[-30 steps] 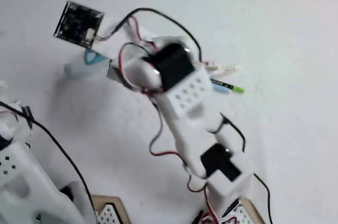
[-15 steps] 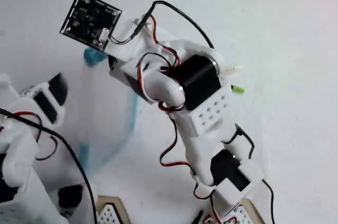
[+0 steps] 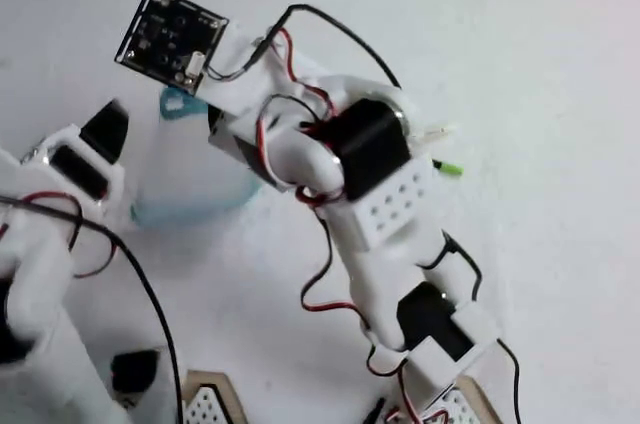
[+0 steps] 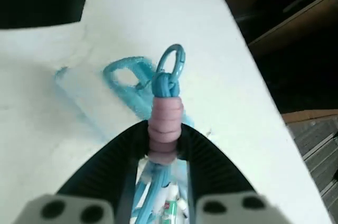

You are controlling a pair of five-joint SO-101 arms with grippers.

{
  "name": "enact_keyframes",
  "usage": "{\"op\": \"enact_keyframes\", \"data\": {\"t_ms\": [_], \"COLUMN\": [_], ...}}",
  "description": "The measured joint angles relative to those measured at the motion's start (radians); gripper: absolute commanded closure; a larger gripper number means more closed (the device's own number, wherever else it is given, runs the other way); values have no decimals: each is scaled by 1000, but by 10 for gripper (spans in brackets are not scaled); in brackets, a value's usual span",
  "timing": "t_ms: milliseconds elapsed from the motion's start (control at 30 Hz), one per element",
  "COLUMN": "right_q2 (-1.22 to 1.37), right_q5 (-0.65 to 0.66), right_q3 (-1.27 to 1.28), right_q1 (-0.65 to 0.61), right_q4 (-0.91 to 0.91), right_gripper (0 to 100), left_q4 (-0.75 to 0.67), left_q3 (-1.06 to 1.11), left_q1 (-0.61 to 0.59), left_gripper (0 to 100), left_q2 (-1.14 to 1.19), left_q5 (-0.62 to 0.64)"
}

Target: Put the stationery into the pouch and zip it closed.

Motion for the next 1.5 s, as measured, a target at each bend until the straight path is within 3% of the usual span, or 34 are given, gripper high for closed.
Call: {"op": "enact_keyframes", "data": {"t_ms": [233,667,833,1067,1500], "right_q2": [2,2,2,2,2], "right_q5": [0,0,0,0,0], "right_q3": [40,43,43,43,43], "right_q1": [-2,0,-2,21,17], "right_q4": [0,0,-2,-2,-2], "right_gripper": [981,981,981,981,981], "left_q4": [0,104,109,109,31], "left_q3": [0,-57,-91,-89,157], "left_q1": [0,-8,-14,68,26], "left_gripper": [747,747,748,748,785], "left_q2": [158,163,83,-54,-8], "left_q5": [2,-109,-112,-117,-199]}}
